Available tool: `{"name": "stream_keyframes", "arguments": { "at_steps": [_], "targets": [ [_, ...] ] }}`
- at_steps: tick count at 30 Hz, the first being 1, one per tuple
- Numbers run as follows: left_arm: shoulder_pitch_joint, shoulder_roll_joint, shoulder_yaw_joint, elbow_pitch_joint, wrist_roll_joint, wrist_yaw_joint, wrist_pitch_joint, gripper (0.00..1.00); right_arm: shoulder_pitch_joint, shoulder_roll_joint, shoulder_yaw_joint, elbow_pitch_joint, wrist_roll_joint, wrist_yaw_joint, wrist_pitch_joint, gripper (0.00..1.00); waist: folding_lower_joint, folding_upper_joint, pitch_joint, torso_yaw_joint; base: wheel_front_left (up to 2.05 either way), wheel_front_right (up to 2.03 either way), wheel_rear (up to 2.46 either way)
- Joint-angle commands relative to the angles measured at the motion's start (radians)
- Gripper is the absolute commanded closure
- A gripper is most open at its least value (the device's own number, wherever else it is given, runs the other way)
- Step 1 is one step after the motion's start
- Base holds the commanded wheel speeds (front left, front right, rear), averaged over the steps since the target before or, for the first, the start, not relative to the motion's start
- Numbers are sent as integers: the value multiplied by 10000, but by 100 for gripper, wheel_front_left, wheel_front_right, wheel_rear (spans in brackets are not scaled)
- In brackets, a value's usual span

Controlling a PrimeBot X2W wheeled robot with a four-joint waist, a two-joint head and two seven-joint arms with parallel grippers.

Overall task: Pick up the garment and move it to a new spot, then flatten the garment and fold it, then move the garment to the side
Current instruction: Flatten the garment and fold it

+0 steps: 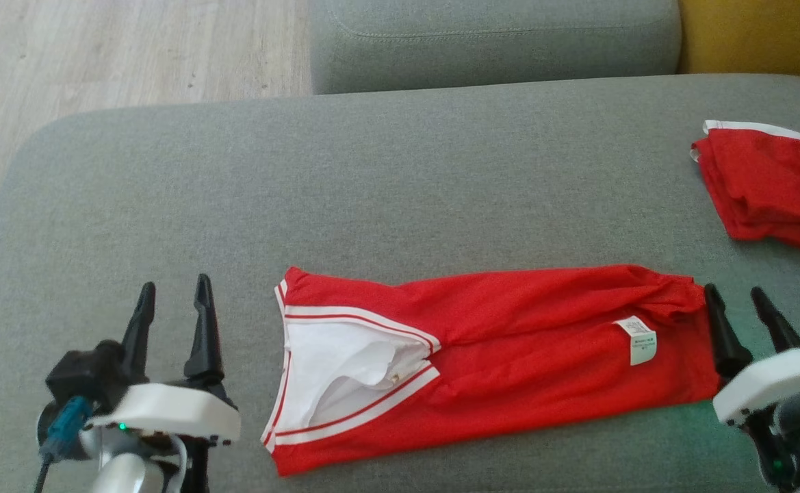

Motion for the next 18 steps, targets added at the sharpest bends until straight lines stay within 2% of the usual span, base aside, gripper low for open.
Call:
{"name": "stream_keyframes", "arguments": {
  "at_steps": [1,4,13,18],
  "targets": [
    [-513,17,485,-217,143,-129,-121,0,-768,-175,180,18,-153,-7,338,0,0,0,24,24,0,0,0],
    [-559,-113,513,-101,251,-279,-121,0,-1210,-120,147,599,-108,-7,786,0,0,0,61,75,0,0,0],
    [-721,-466,584,349,551,-674,-121,0,-2701,19,-127,3398,-123,-7,3135,0,0,0,233,469,0,0,0],
    [-786,-562,684,500,626,-742,-122,0,-3161,-15,-285,4449,-275,-7,3622,0,0,0,338,647,0,0,0]
  ]
}}
